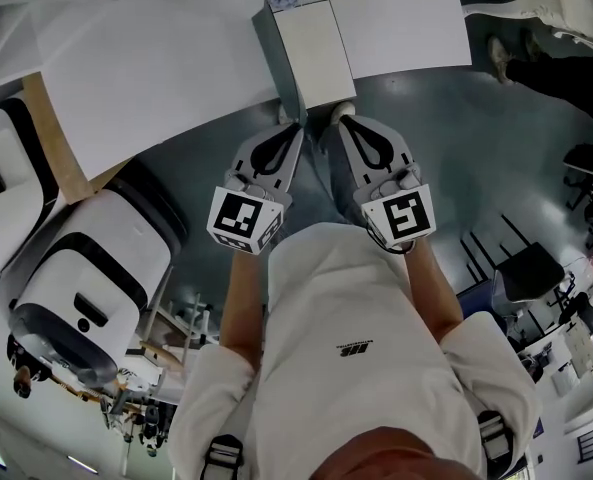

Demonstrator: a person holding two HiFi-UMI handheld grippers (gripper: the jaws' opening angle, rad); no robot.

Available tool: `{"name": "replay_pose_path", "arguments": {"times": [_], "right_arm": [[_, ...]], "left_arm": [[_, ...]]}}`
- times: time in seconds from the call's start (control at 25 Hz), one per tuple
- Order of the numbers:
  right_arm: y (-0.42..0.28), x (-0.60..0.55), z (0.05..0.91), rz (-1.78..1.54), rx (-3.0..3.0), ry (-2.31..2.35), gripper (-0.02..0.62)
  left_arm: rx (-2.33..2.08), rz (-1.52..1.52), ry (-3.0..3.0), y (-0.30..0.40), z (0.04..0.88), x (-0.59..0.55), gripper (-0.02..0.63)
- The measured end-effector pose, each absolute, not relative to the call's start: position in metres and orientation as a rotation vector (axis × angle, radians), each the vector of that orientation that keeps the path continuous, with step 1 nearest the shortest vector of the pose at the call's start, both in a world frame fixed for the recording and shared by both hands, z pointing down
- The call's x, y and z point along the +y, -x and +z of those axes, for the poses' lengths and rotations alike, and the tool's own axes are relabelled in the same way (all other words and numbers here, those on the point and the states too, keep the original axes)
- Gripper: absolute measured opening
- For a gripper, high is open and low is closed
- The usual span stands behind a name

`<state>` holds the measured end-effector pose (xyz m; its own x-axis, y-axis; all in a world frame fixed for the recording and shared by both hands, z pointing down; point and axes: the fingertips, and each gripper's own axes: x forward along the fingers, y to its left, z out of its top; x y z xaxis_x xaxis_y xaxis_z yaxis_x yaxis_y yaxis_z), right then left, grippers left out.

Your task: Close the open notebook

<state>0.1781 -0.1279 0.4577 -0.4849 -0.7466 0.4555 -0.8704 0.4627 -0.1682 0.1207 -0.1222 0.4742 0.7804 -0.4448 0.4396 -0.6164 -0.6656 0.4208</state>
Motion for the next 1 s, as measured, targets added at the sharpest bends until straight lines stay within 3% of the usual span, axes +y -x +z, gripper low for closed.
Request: {"name": "replay_pose_path", "arguments": {"times": [1.0], "right_arm": [[-0.238, -0.114, 0.491, 0.670, -2.286, -1.506, -0.003]], "left_arm": [[-0.650, 0.542, -2.425, -0.197, 0.517, -0.125, 0.000]]}}
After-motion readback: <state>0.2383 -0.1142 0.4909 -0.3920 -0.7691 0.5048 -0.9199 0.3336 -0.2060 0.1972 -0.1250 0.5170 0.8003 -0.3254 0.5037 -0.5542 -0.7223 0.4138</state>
